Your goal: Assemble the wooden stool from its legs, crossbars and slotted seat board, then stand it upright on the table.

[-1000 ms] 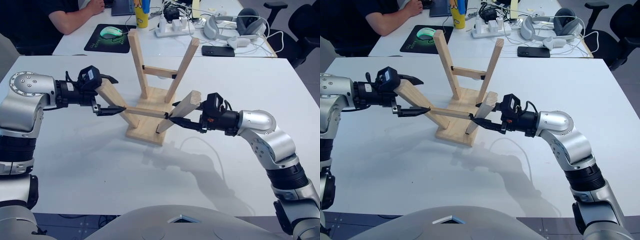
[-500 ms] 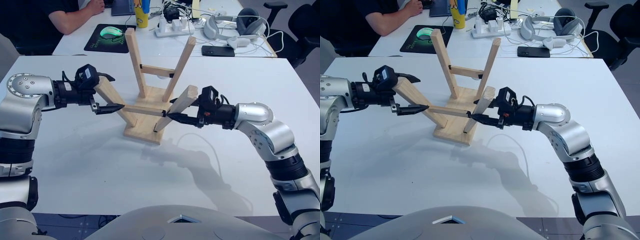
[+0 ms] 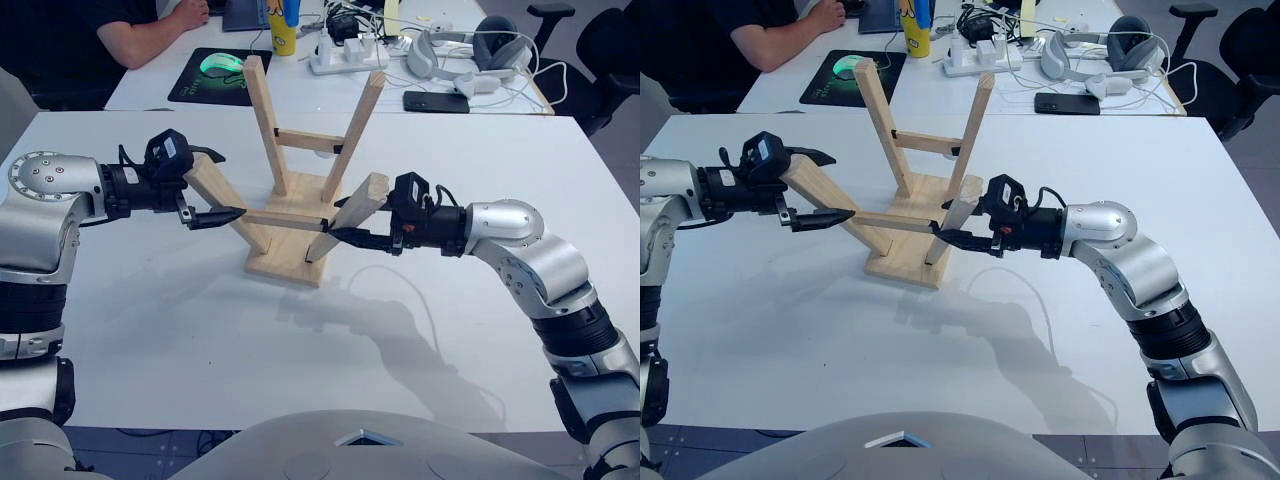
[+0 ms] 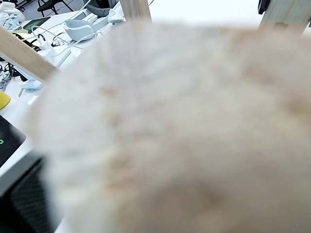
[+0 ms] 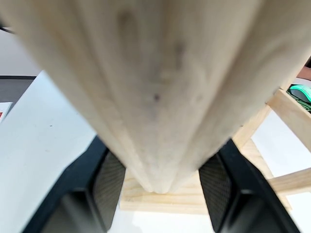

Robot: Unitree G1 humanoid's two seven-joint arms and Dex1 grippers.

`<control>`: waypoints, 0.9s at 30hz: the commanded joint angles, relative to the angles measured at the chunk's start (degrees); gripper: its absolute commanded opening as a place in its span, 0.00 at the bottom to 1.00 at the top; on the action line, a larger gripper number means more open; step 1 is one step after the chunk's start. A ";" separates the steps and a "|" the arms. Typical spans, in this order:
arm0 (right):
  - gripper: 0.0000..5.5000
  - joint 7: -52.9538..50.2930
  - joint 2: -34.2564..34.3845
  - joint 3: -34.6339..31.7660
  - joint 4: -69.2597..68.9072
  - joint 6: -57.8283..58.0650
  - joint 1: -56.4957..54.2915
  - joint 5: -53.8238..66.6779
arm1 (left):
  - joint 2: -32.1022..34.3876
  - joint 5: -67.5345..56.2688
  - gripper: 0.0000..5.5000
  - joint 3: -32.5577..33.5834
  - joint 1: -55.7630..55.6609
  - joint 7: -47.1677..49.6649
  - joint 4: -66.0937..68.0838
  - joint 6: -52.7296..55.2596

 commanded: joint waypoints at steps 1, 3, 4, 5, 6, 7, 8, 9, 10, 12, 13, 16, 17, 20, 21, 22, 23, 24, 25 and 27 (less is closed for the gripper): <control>0.37 3.51 1.60 19.65 10.30 16.02 4.62 -9.39 | -2.48 -0.07 0.90 -3.30 1.81 0.45 -2.92 0.86; 0.37 3.60 2.00 20.46 10.20 16.45 3.69 -9.14 | -2.71 -0.02 0.90 -3.45 1.74 0.67 -2.99 0.85; 0.37 3.63 2.14 20.58 10.15 16.62 3.57 -8.58 | -2.89 -0.03 0.90 -3.53 1.67 0.76 -3.00 0.82; 0.37 3.61 2.21 20.69 10.21 16.67 3.50 -8.23 | -2.99 -0.03 0.90 -3.58 1.65 0.81 -3.05 0.78; 0.37 3.68 2.08 21.06 10.33 16.66 3.35 -8.28 | -3.03 -0.05 0.90 -3.58 1.67 0.85 -3.12 0.76; 0.37 3.72 2.18 21.39 10.80 16.50 3.00 -8.48 | -3.09 -0.05 0.90 -3.58 1.70 0.96 -3.20 0.77; 0.37 3.64 2.45 21.72 11.25 16.49 2.47 -8.64 | -3.15 -0.05 0.90 -3.64 1.72 1.06 -3.39 0.79; 0.37 3.68 2.75 22.16 11.49 16.58 1.69 -8.82 | -3.35 -0.03 0.90 -3.88 1.59 1.15 -3.70 0.82; 0.37 3.85 3.04 22.64 11.45 16.86 0.75 -8.87 | -3.68 -0.19 0.90 -4.18 1.31 1.31 -4.32 1.15; 0.37 4.13 3.30 23.47 11.42 17.40 -0.70 -9.10 | -4.04 -0.29 0.90 -4.80 0.77 1.49 -5.44 1.65; 0.37 4.34 3.47 23.80 11.76 17.56 -1.41 -9.20 | -4.17 -0.22 0.90 -5.10 0.58 1.68 -6.06 1.87; 0.37 4.65 3.95 25.52 12.37 18.05 -3.72 -10.04 | -6.60 -1.56 0.90 -6.94 -1.44 2.80 -9.61 4.76; 0.37 4.79 4.11 25.95 12.60 18.05 -4.33 -10.24 | -7.80 -2.05 0.90 -7.90 -2.10 3.29 -10.80 6.00; 0.37 4.60 5.05 26.02 13.44 18.16 -5.60 -10.11 | -11.14 -2.38 0.90 -10.48 -3.00 5.01 -13.59 7.97; 0.37 4.43 5.64 25.82 13.89 17.97 -5.95 -10.07 | -12.44 -2.90 0.90 -11.17 -2.94 5.83 -14.89 8.97; 0.37 4.14 6.16 25.53 14.34 17.62 -6.17 -10.16 | -13.30 -3.39 0.90 -11.64 -2.68 6.45 -15.92 10.00; 0.37 3.95 6.43 25.36 14.78 17.13 -6.26 -10.39 | -13.55 -3.24 0.90 -12.08 -2.14 6.81 -16.53 10.45; 0.37 3.76 6.84 24.95 15.37 16.21 -6.25 -10.52 | -13.12 -2.68 0.90 -12.22 -1.25 6.96 -16.77 10.39; 0.37 3.23 7.26 24.14 15.84 15.21 -6.11 -10.49 | -12.49 -2.20 0.90 -12.01 -0.43 7.02 -16.66 10.15; 0.37 2.58 7.62 22.67 16.36 13.15 -5.75 -10.46 | -10.78 -1.62 0.90 -10.86 1.03 6.97 -16.05 9.76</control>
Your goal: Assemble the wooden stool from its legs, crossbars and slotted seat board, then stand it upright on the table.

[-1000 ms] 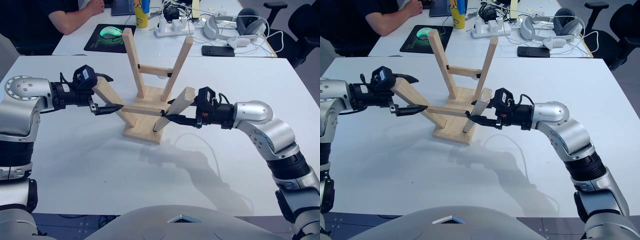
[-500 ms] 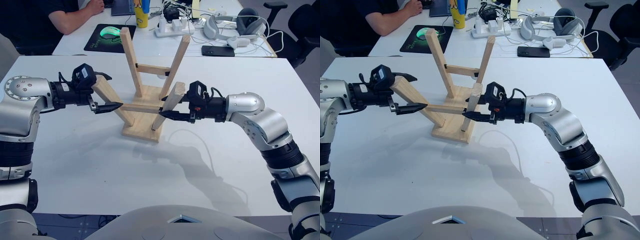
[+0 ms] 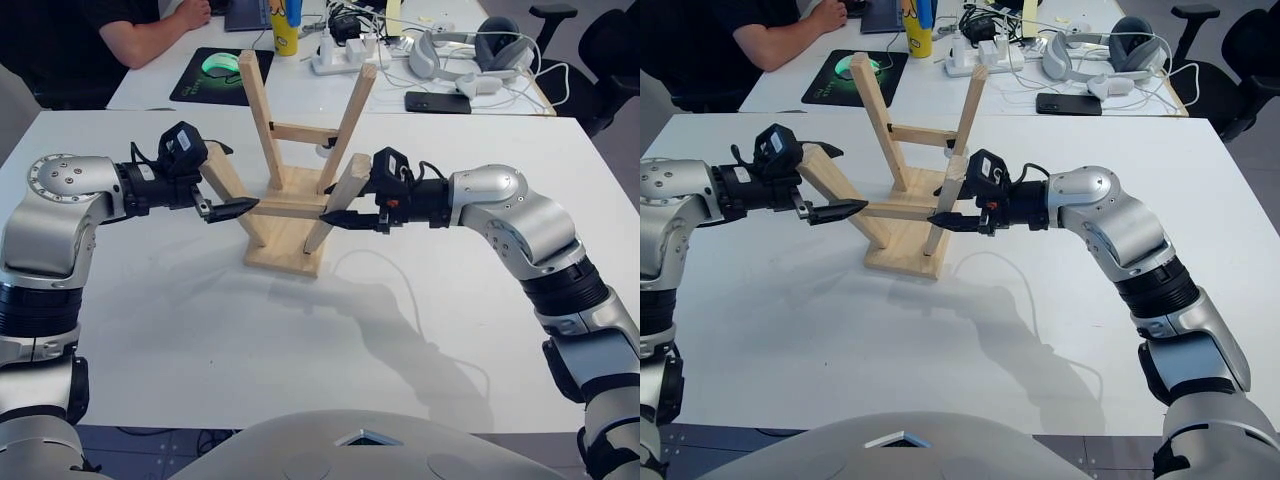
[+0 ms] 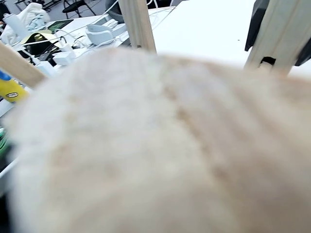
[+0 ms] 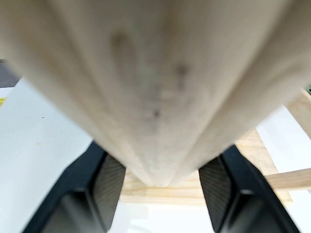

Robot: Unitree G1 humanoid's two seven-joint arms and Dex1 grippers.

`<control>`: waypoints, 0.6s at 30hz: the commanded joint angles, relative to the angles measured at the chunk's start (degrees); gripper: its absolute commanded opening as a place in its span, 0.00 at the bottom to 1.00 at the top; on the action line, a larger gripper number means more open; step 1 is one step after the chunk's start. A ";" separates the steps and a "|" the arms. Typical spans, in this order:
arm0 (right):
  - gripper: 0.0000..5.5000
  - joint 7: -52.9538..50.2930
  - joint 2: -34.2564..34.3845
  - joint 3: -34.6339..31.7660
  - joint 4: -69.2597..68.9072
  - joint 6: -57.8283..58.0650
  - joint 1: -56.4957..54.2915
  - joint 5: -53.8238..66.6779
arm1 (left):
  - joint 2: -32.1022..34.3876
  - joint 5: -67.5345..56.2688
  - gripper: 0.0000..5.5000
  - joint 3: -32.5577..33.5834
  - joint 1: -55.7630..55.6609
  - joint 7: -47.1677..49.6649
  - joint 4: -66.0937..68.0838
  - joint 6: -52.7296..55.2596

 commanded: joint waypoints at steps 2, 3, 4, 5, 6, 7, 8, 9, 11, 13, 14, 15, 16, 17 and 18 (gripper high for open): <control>0.37 -0.36 7.36 14.99 7.48 6.24 7.46 -9.78 | -4.37 -0.86 0.90 -9.39 2.30 -1.51 -8.19 0.01; 0.37 -0.03 7.19 14.57 7.40 3.89 7.73 -10.32 | -3.59 -0.29 0.90 -8.96 2.79 -1.64 -7.52 -0.60; 0.37 -1.54 8.02 12.65 7.94 2.75 7.97 -9.85 | -3.18 0.03 0.90 -8.50 3.13 -1.69 -6.94 -1.04; 0.42 -2.18 8.32 11.56 8.31 1.71 8.04 -9.83 | -3.00 0.11 0.90 -8.12 3.39 -1.71 -6.57 -1.20; 0.44 -2.63 8.49 10.34 8.43 0.73 8.35 -9.56 | -2.95 0.11 0.90 -7.89 3.58 -1.70 -6.33 -1.28; 0.46 -3.54 9.10 8.90 8.87 0.27 8.49 -9.25 | -3.03 0.07 0.90 -7.77 3.69 -1.63 -6.25 -1.29; 0.49 -3.77 9.57 7.99 9.20 -0.31 8.62 -9.62 | -3.14 -0.06 0.90 -7.69 3.79 -1.51 -6.25 -1.27; 0.52 -3.46 9.82 7.24 9.21 -0.99 8.82 -10.24 | -3.21 -0.24 0.90 -7.68 3.96 -1.34 -6.37 -1.24; 0.58 -3.74 10.88 5.38 9.83 -2.24 8.79 -11.65 | -3.32 -0.61 0.90 -7.68 4.40 -0.96 -6.60 -1.26; 0.63 -4.77 11.71 3.12 10.42 -3.17 8.70 -12.51 | -3.46 -0.82 0.90 -7.76 4.82 -0.56 -6.81 -1.23; 0.63 -4.78 11.69 2.10 10.39 -3.38 8.79 -12.67 | -3.57 -0.91 0.90 -7.74 5.03 -0.36 -6.95 -1.18; 0.63 -5.33 11.41 0.88 10.45 -3.73 9.03 -13.26 | -3.70 -0.95 0.90 -7.83 5.15 -0.14 -7.10 -1.08; 0.63 -5.84 11.18 -0.43 10.80 -3.44 9.20 -13.57 | -3.67 -1.09 0.90 -7.76 5.48 0.17 -7.42 -0.95; 0.63 -5.55 9.88 -1.21 10.73 -3.57 10.06 -14.48 | -3.75 -1.34 0.90 -7.63 5.87 0.62 -7.76 -0.82; 0.63 -5.42 8.76 -1.79 10.71 -3.82 10.87 -15.30 | -3.83 -1.56 0.90 -7.58 6.13 0.97 -8.02 -0.69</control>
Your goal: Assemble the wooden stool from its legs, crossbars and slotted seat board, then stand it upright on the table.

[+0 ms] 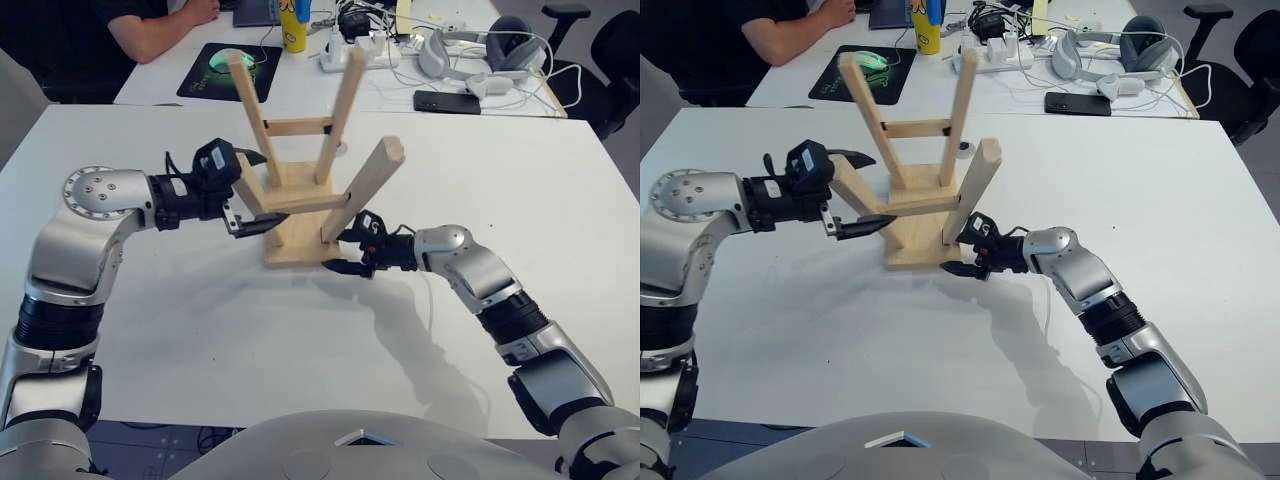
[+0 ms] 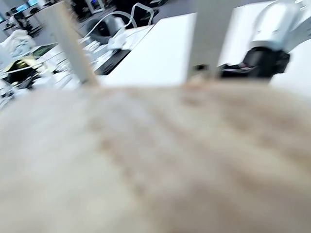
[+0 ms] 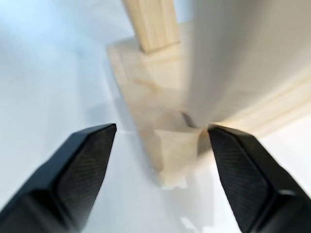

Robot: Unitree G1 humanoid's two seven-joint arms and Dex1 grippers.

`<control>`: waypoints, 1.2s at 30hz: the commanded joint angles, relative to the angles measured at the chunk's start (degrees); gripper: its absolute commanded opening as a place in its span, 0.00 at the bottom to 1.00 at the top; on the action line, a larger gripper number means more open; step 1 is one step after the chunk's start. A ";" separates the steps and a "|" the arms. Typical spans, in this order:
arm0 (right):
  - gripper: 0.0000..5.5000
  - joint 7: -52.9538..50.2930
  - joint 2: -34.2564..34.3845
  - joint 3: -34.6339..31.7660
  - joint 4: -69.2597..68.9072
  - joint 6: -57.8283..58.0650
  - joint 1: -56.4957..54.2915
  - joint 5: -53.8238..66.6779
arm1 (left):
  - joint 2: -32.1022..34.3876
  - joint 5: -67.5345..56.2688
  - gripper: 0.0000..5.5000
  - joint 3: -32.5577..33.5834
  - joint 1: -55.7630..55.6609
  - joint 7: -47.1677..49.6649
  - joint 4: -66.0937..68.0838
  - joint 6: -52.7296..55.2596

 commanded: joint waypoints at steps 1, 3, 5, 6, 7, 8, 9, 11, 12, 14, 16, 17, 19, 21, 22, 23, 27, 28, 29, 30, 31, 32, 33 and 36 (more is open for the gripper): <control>0.63 -0.15 -2.61 -3.89 -0.64 -2.79 1.68 -2.95 | -0.64 0.32 0.90 -3.04 4.03 0.86 -0.12 2.16; 0.63 -0.79 -4.54 -6.31 -0.19 -3.36 3.85 -3.99 | -0.65 0.34 0.90 -3.07 4.48 1.46 -0.40 2.07; 0.63 -0.96 -6.08 -9.00 -0.42 -6.07 6.33 -4.52 | -0.21 0.24 0.90 -2.50 5.30 1.97 -0.70 2.02; 0.63 -0.87 -6.18 -11.10 -1.05 -5.92 7.38 -3.37 | 0.11 0.26 0.90 -2.29 5.59 2.11 -0.77 1.99; 0.63 -0.95 -6.15 -13.30 -1.78 -5.44 8.27 -1.98 | 0.38 0.38 0.90 -2.18 5.70 2.23 -0.77 1.92; 0.63 -1.31 -6.37 -15.56 -2.75 -3.96 9.21 -0.74 | 0.72 0.45 0.90 -2.01 5.72 2.13 -0.53 1.72; 0.63 -1.69 -6.35 -17.67 -3.54 -2.88 9.84 0.50 | 1.05 0.50 0.90 -1.77 5.74 2.05 -0.36 1.56; 0.59 -1.60 -5.65 -22.21 -5.14 -1.22 10.73 4.61 | 1.37 0.60 0.90 -1.30 5.33 2.17 -0.05 1.32; 0.57 -2.56 -4.95 -24.41 -5.48 -0.45 10.76 6.15 | 1.38 0.57 0.90 -1.10 4.94 2.30 0.19 1.17; 0.50 -5.48 -2.57 -28.19 -5.63 0.44 9.31 8.68 | 0.61 0.55 0.90 -0.51 3.74 3.09 0.98 0.22; 0.45 -8.48 0.17 -30.03 -5.84 1.28 7.74 10.19 | -1.28 0.95 0.90 0.11 2.19 4.78 1.86 -2.14; 0.42 -8.81 0.85 -29.57 -6.15 1.67 7.73 10.08 | -2.91 0.90 0.90 0.76 1.03 6.35 2.10 -3.40; 0.36 -9.76 2.41 -28.05 -6.97 1.26 9.07 9.10 | -6.65 -0.82 0.90 2.16 -1.76 8.87 1.98 -4.99; 0.31 -10.03 3.62 -26.48 -7.91 0.75 10.81 8.29 | -9.51 -3.07 0.90 3.61 -3.44 10.84 0.80 -4.80; 0.29 -10.45 4.55 -26.63 -8.64 0.89 11.63 8.84 | -10.47 -3.97 0.90 4.17 -4.09 11.39 0.31 -4.59; 0.26 -10.69 5.19 -26.89 -9.22 0.75 12.17 9.18 | -10.95 -5.24 0.90 4.68 -4.38 11.49 -0.28 -3.63; 0.17 -11.02 5.14 -27.61 -9.63 -0.27 13.10 8.37 | -7.93 -6.51 0.90 4.93 -3.43 9.29 -1.46 -1.65; 0.14 -11.15 4.82 -28.34 -9.52 -0.37 12.88 8.43 | -6.76 -6.49 0.90 5.23 -3.13 8.55 -1.30 -1.50; 0.11 -11.32 4.36 -29.13 -9.17 -1.26 12.48 8.13 | -5.64 -6.54 0.90 5.67 -2.94 7.71 -0.94 -1.37; 0.10 -11.82 4.18 -30.45 -8.96 -1.96 11.81 8.41 | -4.67 -6.34 0.90 6.41 -3.07 7.33 -0.34 -1.71; 0.07 -12.23 4.12 -31.69 -8.75 -2.63 10.97 8.76 | -3.99 -6.35 0.90 7.32 -3.35 7.19 0.33 -1.91; 0.04 -12.94 4.08 -33.01 -8.80 -3.08 10.05 9.08 | -3.50 -6.74 0.90 8.47 -3.78 7.24 1.01 -1.87; 0.02 -13.30 4.06 -34.07 -9.00 -3.24 8.97 9.64 | -3.47 -7.52 0.90 10.16 -4.31 7.81 1.82 -1.75; 0.00 -14.48 4.78 -36.14 -11.33 -2.18 5.62 12.06 | -3.88 -10.85 0.90 15.32 -5.28 9.39 3.69 -0.98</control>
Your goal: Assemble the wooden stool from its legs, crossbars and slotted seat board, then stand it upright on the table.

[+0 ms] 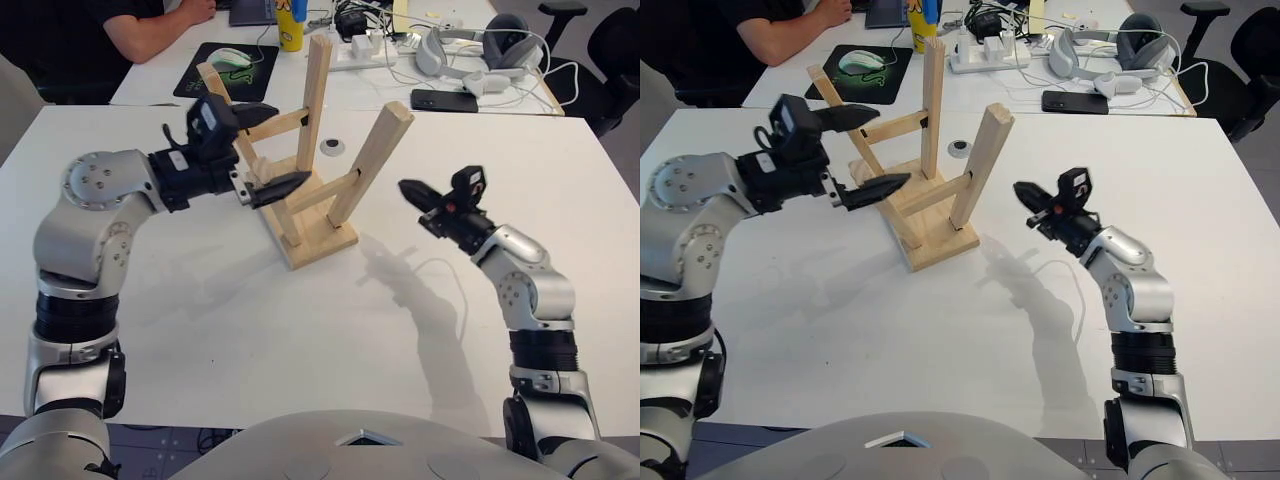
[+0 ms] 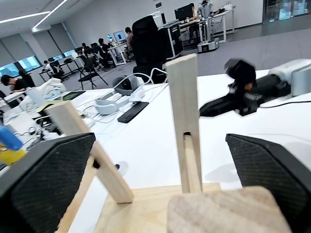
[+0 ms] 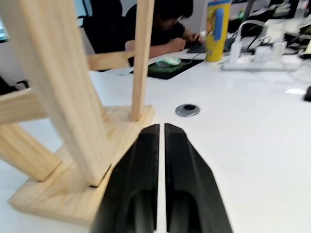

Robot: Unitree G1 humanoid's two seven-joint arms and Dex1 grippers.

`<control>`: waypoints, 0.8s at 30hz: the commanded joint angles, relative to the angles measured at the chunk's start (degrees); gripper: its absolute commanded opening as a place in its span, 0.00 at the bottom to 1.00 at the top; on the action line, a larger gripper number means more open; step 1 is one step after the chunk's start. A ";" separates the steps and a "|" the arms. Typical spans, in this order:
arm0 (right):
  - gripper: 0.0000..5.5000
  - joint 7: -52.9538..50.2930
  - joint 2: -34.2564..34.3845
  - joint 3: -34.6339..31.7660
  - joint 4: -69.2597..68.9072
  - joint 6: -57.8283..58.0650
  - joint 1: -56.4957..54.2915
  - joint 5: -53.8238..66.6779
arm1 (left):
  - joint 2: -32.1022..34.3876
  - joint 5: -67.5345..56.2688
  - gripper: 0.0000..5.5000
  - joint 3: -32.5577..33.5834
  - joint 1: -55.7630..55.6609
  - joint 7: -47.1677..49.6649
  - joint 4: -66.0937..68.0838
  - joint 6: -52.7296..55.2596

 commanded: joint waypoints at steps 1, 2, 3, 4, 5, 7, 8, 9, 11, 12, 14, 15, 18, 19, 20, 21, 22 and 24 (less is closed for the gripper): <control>0.00 -1.82 0.44 -2.90 -3.19 1.30 -5.74 3.46 | 0.17 -4.60 0.90 7.55 -2.07 2.34 2.36 1.44; 0.00 -2.14 0.53 -2.88 -3.94 1.73 -6.77 3.85 | -0.02 -6.03 0.90 8.89 -2.26 2.79 2.57 2.12; 0.00 -2.69 0.71 -2.77 -5.15 2.65 -8.19 4.76 | -0.46 -7.76 0.90 10.15 -2.67 3.40 2.77 2.91; 0.00 -3.55 1.18 -2.68 -6.30 3.56 -9.76 5.69 | -1.03 -9.61 0.90 11.23 -3.13 4.10 2.79 3.79; 0.00 -4.37 1.63 -2.65 -6.95 4.26 -11.13 6.42 | -1.46 -10.93 0.90 11.90 -3.44 4.80 2.60 4.46; 0.00 -6.73 4.23 -2.41 -8.39 5.28 -14.38 8.61 | -2.38 -13.14 0.90 12.83 -3.87 6.39 2.04 5.46; 0.00 -7.87 5.54 -2.18 -9.01 5.45 -15.62 9.35 | -2.60 -13.80 0.90 12.96 -4.08 7.01 2.04 5.74; 0.00 -9.16 7.17 -2.01 -9.46 5.47 -16.83 10.18 | -2.44 -13.66 0.90 12.66 -3.98 7.23 2.06 5.62; 0.00 -10.80 9.90 -0.81 -9.95 5.80 -18.34 11.13 | -1.97 -12.56 0.90 11.51 -3.10 7.29 2.06 5.09; 0.00 -11.19 10.71 0.00 -10.04 5.81 -18.67 10.94 | -1.59 -11.72 0.90 10.68 -2.45 7.16 1.97 4.91; 0.00 -11.63 11.38 0.66 -10.51 5.90 -19.05 11.07 | -1.45 -10.44 0.90 8.89 -1.94 6.98 2.21 4.84; 0.00 -11.48 11.36 0.99 -10.56 5.82 -19.43 10.96 | -1.10 -9.33 0.90 7.77 -1.48 6.82 2.19 4.60; 0.00 -10.89 10.62 1.16 -10.06 5.69 -20.16 10.68 | -1.90 -7.73 0.90 5.16 -1.31 7.46 1.96 4.69; 0.00 -10.41 10.15 1.52 -9.72 5.38 -20.19 10.00 | -2.23 -6.59 0.90 3.82 -1.38 8.11 1.78 4.85; 0.00 -10.11 9.99 1.70 -9.41 5.22 -20.22 9.72 | -2.36 -5.36 0.90 2.45 -1.26 8.33 1.85 4.64; 0.00 -9.85 9.93 1.90 -9.02 4.90 -20.22 9.38 | -2.40 -4.03 0.90 1.32 -1.11 8.61 2.21 4.12; 0.00 -9.59 9.93 2.12 -8.73 4.62 -20.19 9.15 | -2.46 -3.14 0.90 0.63 -1.01 8.75 2.74 3.78; 0.00 -9.22 10.32 2.43 -8.39 4.41 -20.27 9.14 | -2.34 -1.85 0.90 -0.30 -0.78 8.30 3.65 3.02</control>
